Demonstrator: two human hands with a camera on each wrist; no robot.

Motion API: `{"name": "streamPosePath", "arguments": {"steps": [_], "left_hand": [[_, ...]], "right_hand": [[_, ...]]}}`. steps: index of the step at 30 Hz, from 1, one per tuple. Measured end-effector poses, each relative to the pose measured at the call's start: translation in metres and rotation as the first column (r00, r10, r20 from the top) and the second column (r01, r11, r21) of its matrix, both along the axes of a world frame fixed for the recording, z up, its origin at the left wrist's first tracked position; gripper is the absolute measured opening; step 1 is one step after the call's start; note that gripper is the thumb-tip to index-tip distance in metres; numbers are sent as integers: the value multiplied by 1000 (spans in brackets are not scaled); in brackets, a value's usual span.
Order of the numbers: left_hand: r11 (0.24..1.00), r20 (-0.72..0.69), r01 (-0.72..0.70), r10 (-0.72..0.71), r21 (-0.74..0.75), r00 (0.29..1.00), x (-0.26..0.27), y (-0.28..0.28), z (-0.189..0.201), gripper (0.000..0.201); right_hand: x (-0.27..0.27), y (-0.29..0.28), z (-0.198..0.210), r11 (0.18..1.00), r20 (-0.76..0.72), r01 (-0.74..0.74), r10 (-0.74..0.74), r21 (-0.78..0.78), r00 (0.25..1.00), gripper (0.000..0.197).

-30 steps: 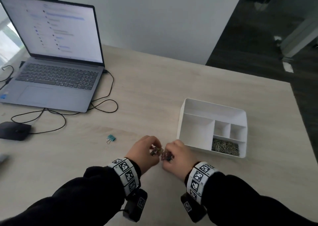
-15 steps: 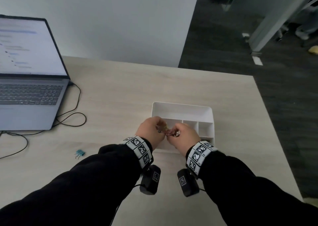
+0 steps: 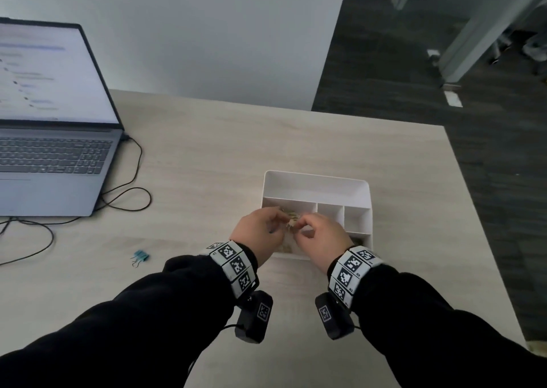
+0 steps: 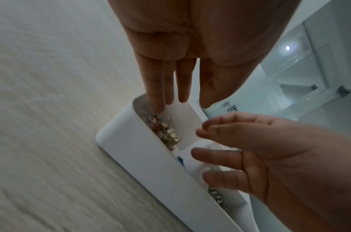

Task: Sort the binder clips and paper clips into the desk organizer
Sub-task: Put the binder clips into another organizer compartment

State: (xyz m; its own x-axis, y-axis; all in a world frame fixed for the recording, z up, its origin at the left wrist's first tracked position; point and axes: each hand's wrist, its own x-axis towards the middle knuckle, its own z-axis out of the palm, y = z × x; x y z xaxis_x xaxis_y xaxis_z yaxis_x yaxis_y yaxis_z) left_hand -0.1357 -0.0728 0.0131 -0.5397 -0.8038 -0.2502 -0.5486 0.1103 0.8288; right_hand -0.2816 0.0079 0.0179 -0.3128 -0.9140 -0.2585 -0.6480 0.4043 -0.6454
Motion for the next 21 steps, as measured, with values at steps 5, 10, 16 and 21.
{"name": "streamPosePath", "arguments": {"steps": [5, 10, 16, 21], "left_hand": [[988, 46, -107, 112, -110, 993, 49, -24, -3, 18], [950, 418, -216, 293, -224, 860, 132, -55, -28, 33], [974, 714, -202, 217, -107, 665, 194, -51, -39, 59], [981, 603, -155, 196, -120, 773, 204, -33, -57, 30]], "right_hand": [[17, 6, 6, 984, -79, -160, 153, -77, 985, 6], [69, 4, 3, 870, -90, -493, 491, -1, 867, 18], [116, 0, -36, 749, -105, -597, 644, 289, 758, 43], [116, 10, -53, 744, -117, -567, 636, 353, 763, 15]]}}
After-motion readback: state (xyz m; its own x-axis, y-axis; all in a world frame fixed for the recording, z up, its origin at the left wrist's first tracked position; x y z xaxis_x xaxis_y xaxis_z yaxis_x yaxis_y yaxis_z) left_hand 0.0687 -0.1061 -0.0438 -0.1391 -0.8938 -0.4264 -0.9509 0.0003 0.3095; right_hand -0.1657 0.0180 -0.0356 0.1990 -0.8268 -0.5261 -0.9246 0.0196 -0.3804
